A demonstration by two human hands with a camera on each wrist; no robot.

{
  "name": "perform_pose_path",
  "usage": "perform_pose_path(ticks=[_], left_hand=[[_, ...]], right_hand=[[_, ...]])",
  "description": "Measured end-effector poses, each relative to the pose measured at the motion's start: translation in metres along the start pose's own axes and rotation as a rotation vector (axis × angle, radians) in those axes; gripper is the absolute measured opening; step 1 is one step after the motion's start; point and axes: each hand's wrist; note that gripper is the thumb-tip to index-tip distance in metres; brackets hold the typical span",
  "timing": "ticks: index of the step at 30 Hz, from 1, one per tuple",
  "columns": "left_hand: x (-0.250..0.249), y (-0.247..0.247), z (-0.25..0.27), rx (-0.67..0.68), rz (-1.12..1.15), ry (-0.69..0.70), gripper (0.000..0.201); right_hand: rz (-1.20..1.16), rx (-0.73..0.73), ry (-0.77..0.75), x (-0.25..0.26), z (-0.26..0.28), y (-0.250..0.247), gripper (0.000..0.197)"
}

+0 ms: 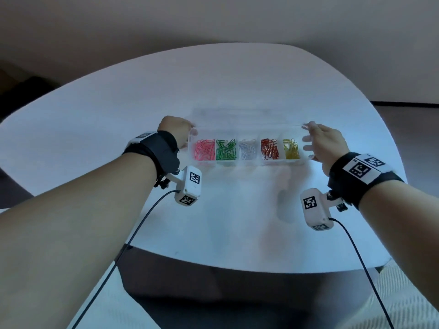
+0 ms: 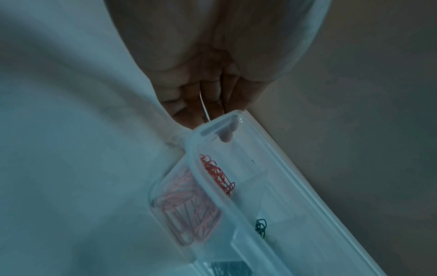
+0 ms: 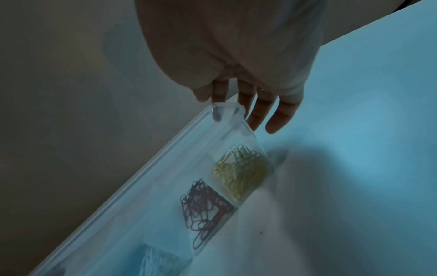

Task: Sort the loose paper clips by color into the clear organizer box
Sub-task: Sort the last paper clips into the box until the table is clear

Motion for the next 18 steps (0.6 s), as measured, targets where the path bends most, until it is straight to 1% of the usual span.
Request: perform_pose_path(ticks=[2, 4, 7, 8, 11, 13, 15, 16, 18], left_hand=[[0.006, 0.0, 0.011, 0.009, 0.11, -0.034, 0.017], [0.016, -0.001, 0.02, 0.029, 0.147, -0.067, 0.016], [0.032, -0.004, 0.033, 0.05, 0.151, -0.05, 0.006], [0.038, -0.005, 0.038, 0.064, 0.15, -0.032, 0.005], [0.054, -0.006, 0.056, 0.096, 0.152, 0.019, 0.017], [0.061, -0.006, 0.067, 0.055, 0.109, 0.086, 0.019], [0.067, -0.004, 0.078, -0.003, 0.025, 0.187, 0.021], [0.068, -0.002, 0.083, -0.026, -0.019, 0.235, 0.025], [0.07, 0.0, 0.091, -0.048, -0.05, 0.281, 0.036]], right_hand=[[0.002, 0.011, 0.02, -0.005, 0.007, -0.002, 0.027], [0.008, 0.035, 0.039, -0.013, 0.017, -0.004, 0.023], [-0.022, 0.038, 0.073, -0.028, 0.035, -0.005, 0.024], [-0.051, 0.034, 0.076, -0.033, 0.041, -0.005, 0.023], [-0.14, 0.028, 0.078, -0.045, 0.059, -0.005, 0.021], [-0.16, 0.042, 0.098, -0.047, 0.072, -0.005, 0.022], [-0.168, 0.057, 0.124, -0.045, 0.084, -0.005, 0.029], [-0.182, 0.052, 0.136, -0.044, 0.089, -0.005, 0.029], [-0.265, 0.038, 0.176, -0.039, 0.1, -0.008, 0.013]])
Point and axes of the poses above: each hand's wrist, its own z-axis away from the middle knuckle, its own y-axis out of the palm, x = y × z, and after that the axes turned 6 degrees about x, right-handed
